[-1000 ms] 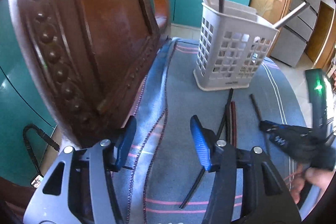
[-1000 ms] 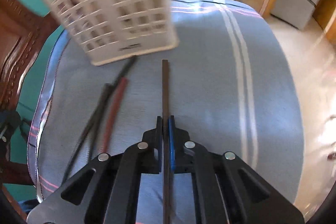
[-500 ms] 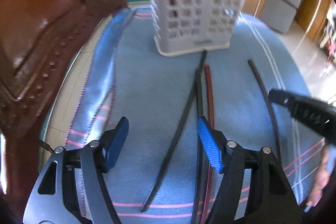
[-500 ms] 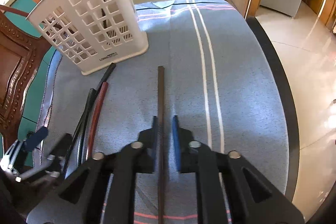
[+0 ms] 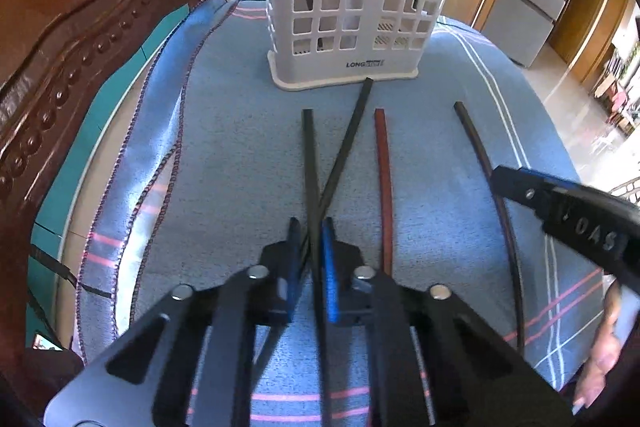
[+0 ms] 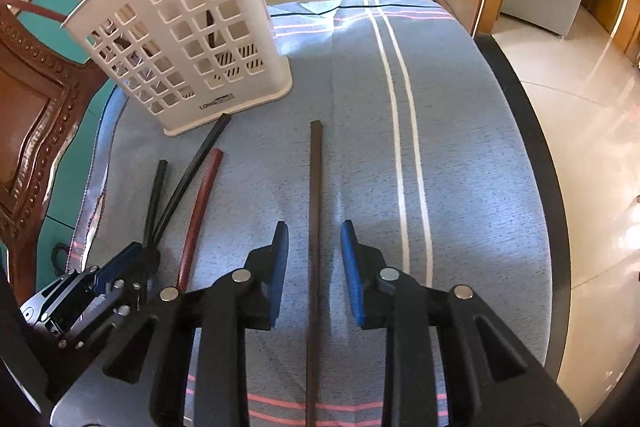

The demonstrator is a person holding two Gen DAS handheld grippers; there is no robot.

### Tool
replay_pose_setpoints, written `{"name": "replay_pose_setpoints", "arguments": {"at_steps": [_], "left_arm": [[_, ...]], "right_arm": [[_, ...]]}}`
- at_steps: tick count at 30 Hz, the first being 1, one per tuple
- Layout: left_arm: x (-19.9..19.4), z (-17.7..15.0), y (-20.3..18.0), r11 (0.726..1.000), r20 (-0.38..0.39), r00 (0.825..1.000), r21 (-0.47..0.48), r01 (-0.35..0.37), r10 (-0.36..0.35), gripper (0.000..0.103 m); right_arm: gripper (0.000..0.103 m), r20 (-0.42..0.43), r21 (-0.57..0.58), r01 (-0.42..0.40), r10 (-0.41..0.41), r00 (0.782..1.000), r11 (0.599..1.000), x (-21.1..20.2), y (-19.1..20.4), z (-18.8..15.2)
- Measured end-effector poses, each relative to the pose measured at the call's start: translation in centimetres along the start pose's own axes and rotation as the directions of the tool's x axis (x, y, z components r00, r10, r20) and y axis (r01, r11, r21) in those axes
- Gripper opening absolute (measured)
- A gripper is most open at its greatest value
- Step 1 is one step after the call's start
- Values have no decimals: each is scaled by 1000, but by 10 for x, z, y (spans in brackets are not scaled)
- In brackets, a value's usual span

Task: Organize utensils
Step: 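Close the right tool on a dark brown chopstick while the left tool grasps a black one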

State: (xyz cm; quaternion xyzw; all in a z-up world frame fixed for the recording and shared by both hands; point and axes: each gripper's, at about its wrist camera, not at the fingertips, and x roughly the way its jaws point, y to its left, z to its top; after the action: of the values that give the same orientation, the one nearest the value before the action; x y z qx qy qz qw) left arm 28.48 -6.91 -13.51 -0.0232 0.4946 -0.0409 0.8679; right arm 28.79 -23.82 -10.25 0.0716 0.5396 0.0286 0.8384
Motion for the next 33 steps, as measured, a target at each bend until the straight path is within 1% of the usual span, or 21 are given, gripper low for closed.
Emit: {"name": "replay_pose_setpoints", "arguments": {"at_steps": [4, 9, 15, 23, 28, 33], "left_arm": [[-12, 3, 15, 999, 7, 999, -23, 39, -39, 7], [-29, 1, 18, 998, 37, 998, -26, 58, -57, 7], [-29, 2, 25, 998, 28, 998, -38, 49, -48, 7], [-18, 1, 19, 998, 15, 1000, -52, 28, -27, 7], [-19, -1, 17, 998, 13, 1000, -56, 22, -22, 13], [-19, -1, 18, 998, 12, 1000, -59, 20, -20, 25]], "right_arm": [[28, -9, -5, 10, -10, 1000, 1000, 5, 2, 0], [32, -12, -9, 15, -15, 1000, 1000, 6, 4, 0], [34, -15, -12, 20, -20, 1000, 1000, 9, 6, -1], [36, -22, -28, 19, -20, 1000, 999, 11, 9, -5], [39, -22, -31, 19, -20, 1000, 999, 10, 9, -5], [39, -22, -31, 21, -22, 1000, 999, 11, 9, -5]]}}
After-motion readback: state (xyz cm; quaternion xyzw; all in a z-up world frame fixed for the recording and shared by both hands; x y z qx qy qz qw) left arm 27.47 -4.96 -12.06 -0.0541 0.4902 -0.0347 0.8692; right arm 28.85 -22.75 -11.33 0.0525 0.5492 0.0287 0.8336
